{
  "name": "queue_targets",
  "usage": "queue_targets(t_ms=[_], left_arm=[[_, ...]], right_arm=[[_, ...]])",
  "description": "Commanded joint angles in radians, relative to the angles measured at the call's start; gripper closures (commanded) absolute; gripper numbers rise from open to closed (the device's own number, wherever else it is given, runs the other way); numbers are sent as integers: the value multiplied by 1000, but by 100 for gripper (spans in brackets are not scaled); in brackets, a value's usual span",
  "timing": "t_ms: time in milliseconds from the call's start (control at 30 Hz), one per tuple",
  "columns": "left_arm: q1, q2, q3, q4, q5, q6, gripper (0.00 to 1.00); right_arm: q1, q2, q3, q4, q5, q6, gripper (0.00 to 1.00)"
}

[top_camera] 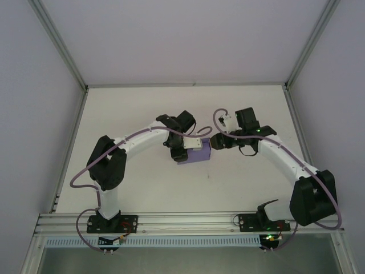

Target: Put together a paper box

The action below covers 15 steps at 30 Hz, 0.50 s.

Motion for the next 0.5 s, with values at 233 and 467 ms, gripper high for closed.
queue_targets(t_ms=[233, 467], left_arm=[[9, -3, 12, -26, 46, -3, 51], [9, -6, 15, -16, 51, -10, 52]], right_arm=[[50, 84, 81, 19, -13, -43, 66], [67, 99, 107, -40, 34, -29, 94]])
